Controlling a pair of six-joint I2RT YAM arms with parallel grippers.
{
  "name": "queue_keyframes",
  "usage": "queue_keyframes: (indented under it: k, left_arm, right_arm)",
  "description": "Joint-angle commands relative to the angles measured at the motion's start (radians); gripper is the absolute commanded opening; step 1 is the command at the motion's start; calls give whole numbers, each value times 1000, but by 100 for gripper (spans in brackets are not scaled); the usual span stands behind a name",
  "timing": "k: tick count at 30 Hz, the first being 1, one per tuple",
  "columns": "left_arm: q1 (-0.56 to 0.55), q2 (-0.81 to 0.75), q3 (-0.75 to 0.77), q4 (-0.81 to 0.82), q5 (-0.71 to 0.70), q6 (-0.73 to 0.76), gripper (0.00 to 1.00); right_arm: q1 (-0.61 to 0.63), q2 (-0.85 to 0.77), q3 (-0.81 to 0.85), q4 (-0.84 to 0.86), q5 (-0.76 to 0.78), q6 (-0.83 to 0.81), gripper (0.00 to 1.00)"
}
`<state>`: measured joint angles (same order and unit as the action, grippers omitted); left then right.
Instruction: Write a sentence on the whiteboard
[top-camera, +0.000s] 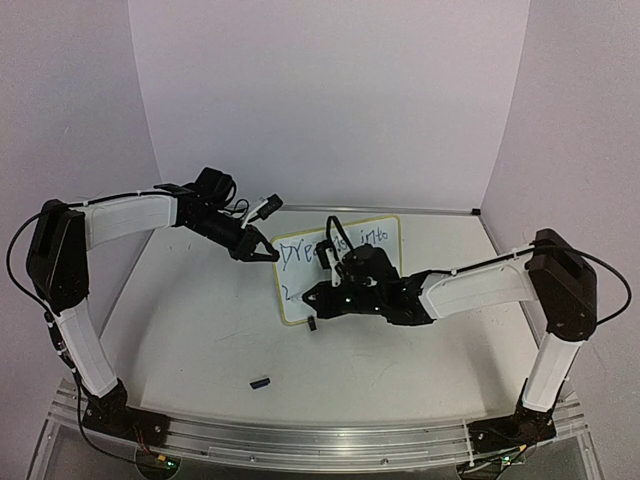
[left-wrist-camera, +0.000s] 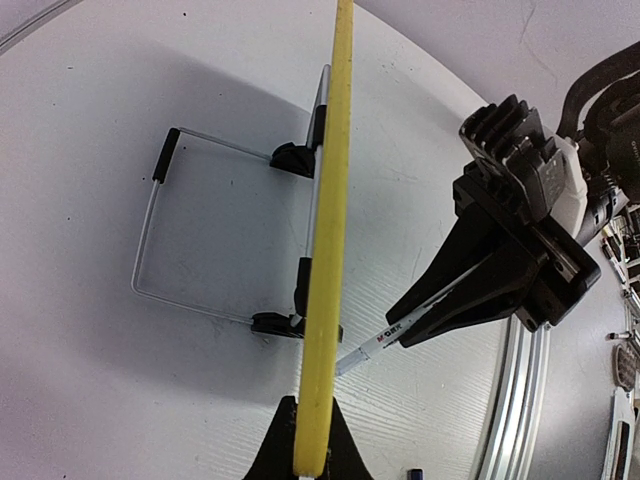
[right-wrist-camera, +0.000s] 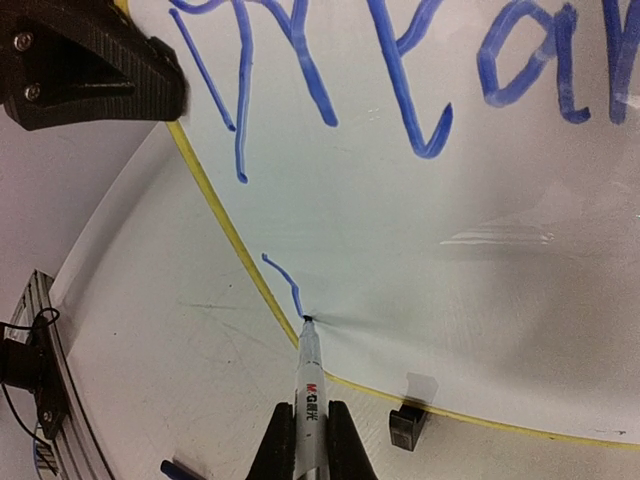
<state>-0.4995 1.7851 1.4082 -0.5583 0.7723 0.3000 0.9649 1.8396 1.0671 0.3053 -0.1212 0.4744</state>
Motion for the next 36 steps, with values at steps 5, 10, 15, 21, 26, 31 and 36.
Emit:
queue_keyframes:
  k: [5, 10, 15, 21, 26, 31, 36]
  left_arm:
    - [-23, 17, 16, -61, -41, 16, 0]
    - [-24, 17, 17, -61, -41, 15, 0]
    - [-24, 16, 17, -62, -41, 15, 0]
    - [-24, 14, 17, -61, -41, 15, 0]
    - [-24, 14, 17, -62, -41, 15, 0]
    - [-25, 13, 16, -63, -41, 17, 0]
    - [-25, 12, 16, -63, -42, 16, 0]
  right_arm:
    - [-3, -63, -25, 93, 67, 24, 0]
    - [-3, -62, -28, 109, 59, 33, 0]
    - [-2, -77, -46, 115, 90, 39, 0]
    - [-2, -106, -77, 115, 120, 47, 0]
    - [-3, -101, -84, 117, 113, 56, 0]
    - [-2, -123, -101, 154, 46, 29, 0]
    - [-3, -129, -112, 154, 43, 28, 0]
